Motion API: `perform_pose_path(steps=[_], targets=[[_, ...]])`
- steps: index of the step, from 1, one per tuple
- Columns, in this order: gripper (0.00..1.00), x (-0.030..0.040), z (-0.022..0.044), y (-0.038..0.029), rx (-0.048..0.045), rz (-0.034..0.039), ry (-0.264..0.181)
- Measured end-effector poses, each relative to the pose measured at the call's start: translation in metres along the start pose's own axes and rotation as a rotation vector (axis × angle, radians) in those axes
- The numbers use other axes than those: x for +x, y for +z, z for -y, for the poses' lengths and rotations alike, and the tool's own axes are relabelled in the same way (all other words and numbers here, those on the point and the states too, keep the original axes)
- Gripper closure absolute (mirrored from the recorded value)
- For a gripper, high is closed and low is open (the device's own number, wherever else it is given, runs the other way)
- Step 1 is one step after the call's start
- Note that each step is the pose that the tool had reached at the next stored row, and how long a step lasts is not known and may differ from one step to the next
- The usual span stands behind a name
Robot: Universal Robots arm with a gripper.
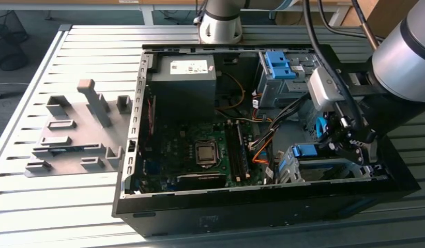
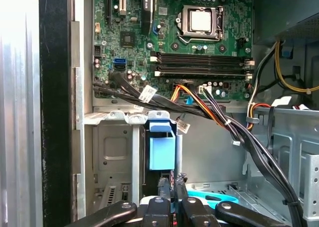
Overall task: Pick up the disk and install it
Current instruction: 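Insert the second disk wire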
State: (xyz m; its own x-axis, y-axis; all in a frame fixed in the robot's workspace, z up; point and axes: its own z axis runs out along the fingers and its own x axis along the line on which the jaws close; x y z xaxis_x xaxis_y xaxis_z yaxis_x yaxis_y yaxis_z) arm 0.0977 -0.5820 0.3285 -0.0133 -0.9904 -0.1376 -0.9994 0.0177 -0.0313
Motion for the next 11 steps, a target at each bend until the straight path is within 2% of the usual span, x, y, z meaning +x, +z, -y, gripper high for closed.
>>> perform_pose_path(steps=[10, 11], targets=[[0.83, 0.0006, -0.0001, 0.0022, 0.0001, 0.0014, 0.0], [0.77, 0.0004, 0.0, 0.0011, 0.0, 0.0014, 0.0]])
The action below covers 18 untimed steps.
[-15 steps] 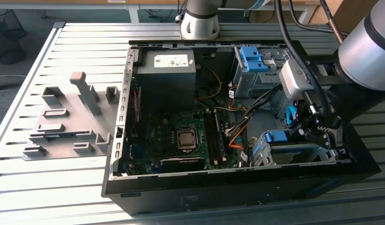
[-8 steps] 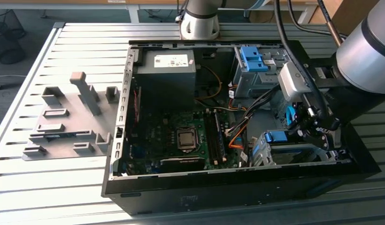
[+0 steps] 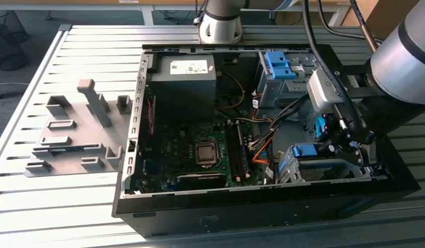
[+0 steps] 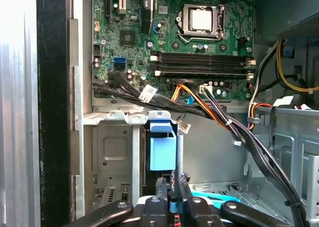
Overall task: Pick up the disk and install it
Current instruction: 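Insert the second disk wire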
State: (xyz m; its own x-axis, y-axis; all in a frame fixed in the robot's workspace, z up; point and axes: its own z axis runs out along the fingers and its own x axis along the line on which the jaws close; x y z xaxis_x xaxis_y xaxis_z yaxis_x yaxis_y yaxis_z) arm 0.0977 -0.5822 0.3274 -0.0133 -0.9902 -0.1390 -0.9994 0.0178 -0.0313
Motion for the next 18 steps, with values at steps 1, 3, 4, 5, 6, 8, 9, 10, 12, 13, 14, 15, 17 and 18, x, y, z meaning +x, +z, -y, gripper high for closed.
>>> perform_pose_path(steps=[1, 3, 4, 5, 6, 8, 9, 10, 12, 13, 14, 15, 17, 18], targets=[[0.77, -0.0003, 0.0001, -0.0022, 0.0, -0.0002, 0.0], [0.77, -0.0013, 0.0003, -0.0087, 0.0, 0.0, 0.0], [0.77, -0.0018, 0.0004, -0.0125, 0.0, -0.0002, 0.0], [0.77, -0.0022, 0.0005, -0.0159, 0.0, -0.0003, 0.0], [0.77, -0.0025, 0.0006, -0.0182, -0.0001, -0.0004, 0.0], [0.77, -0.0026, 0.0005, -0.0188, -0.0003, -0.0001, 0.0], [0.78, -0.0026, 0.0006, -0.0188, -0.0003, 0.0, 0.0], [0.85, -0.0026, 0.0006, -0.0188, -0.0003, -0.0001, 0.0], [0.89, -0.0027, 0.0006, -0.0189, -0.0003, -0.0002, 0.0], [0.89, -0.0027, 0.0006, -0.0189, -0.0003, -0.0002, 0.0], [0.89, -0.0027, 0.0006, -0.0189, -0.0003, -0.0002, 0.0], [0.89, -0.0027, 0.0006, -0.0189, -0.0003, -0.0002, 0.0], [0.89, -0.0027, 0.0006, -0.0189, -0.0003, -0.0001, 0.0], [0.89, -0.0027, 0.0006, -0.0189, -0.0003, 0.0001, 0.0]])
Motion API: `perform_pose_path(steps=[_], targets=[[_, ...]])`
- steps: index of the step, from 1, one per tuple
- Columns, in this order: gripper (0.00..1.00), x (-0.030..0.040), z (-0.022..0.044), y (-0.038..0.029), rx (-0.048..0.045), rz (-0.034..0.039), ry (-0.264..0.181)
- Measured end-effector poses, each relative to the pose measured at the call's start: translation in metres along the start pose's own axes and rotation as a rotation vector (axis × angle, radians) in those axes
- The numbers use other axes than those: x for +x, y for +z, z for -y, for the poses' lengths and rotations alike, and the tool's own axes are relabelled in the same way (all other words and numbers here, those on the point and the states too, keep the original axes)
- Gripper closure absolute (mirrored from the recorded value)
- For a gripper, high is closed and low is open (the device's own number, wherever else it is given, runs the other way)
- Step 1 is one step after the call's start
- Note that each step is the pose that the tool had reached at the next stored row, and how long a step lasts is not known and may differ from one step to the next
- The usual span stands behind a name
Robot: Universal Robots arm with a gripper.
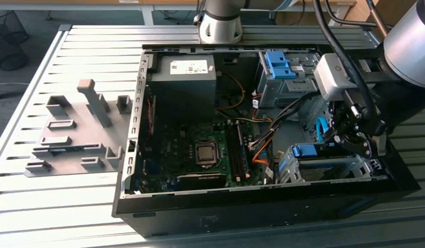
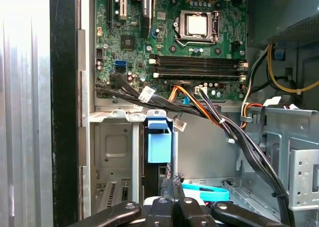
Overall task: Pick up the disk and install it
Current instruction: 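Insert the second disk wire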
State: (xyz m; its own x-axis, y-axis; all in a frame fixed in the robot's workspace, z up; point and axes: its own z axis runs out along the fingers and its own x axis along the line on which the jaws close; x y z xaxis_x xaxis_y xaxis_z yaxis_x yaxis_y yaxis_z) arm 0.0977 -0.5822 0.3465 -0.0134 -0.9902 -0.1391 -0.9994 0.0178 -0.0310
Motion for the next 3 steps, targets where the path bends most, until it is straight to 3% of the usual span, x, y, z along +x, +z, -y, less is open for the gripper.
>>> perform_pose_path(steps=[3], targets=[[0.89, 0.0, 0.0, 0.0, 0.0, 0.0002, 0.0]])
